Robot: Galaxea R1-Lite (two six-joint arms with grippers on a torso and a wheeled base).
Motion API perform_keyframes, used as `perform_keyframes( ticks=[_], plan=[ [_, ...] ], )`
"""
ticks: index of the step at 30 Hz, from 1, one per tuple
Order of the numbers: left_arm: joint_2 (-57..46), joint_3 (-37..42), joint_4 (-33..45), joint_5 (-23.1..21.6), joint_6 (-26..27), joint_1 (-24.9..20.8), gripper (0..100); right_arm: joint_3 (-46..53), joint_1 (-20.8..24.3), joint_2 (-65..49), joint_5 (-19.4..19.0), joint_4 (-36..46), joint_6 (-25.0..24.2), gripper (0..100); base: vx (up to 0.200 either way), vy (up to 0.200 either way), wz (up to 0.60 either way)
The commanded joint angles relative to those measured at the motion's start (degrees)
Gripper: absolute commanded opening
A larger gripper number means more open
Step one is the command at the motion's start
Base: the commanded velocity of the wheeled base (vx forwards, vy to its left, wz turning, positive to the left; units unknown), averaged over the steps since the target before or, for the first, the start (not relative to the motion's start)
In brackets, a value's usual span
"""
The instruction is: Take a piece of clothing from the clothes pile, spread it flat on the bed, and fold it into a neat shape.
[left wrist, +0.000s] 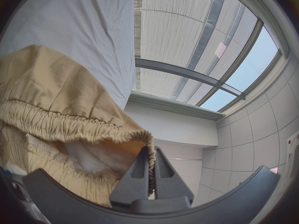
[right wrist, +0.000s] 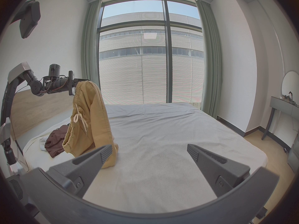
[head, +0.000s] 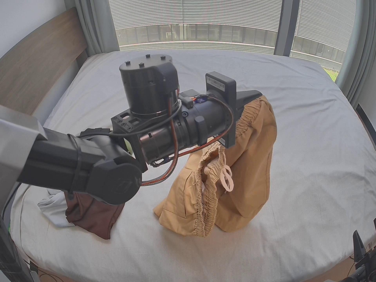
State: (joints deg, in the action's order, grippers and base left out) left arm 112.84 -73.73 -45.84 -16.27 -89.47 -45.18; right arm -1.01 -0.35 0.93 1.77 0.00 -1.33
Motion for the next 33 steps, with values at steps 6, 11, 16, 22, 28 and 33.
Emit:
perform_keyframes(
  ticks=[6,11,16,22,28,33],
  plan=[
    [-0.2,-2.0,-0.7,0.1,-6.6,-0.8,0,0.9,0.0,-0.5,0.0,0.0,0.0,100,0.000,0.000,0.00],
    [0.5,-1.9,-0.9,2.1,-6.5,1.7,0,0.9,0.0,-0.5,0.0,0.0,-0.1,100,0.000,0.000,0.00],
    [1.2,0.9,-2.1,4.9,-5.5,6.2,0,0.9,-0.1,-0.5,0.0,0.0,0.0,100,0.000,0.000,0.00],
    [1.1,4.8,-6.5,5.1,0.0,9.6,0,0.9,-0.1,-0.5,0.0,0.0,0.0,100,0.000,0.000,0.00],
    [0.7,8.7,-8.0,5.8,4.7,11.1,0,0.9,-0.1,-0.5,0.0,0.0,0.0,100,0.000,0.000,0.00],
    [0.7,11.8,-10.8,7.8,7.9,13.2,0,0.9,-0.1,-0.5,0.0,0.0,0.1,100,0.000,0.000,0.00]
  ],
)
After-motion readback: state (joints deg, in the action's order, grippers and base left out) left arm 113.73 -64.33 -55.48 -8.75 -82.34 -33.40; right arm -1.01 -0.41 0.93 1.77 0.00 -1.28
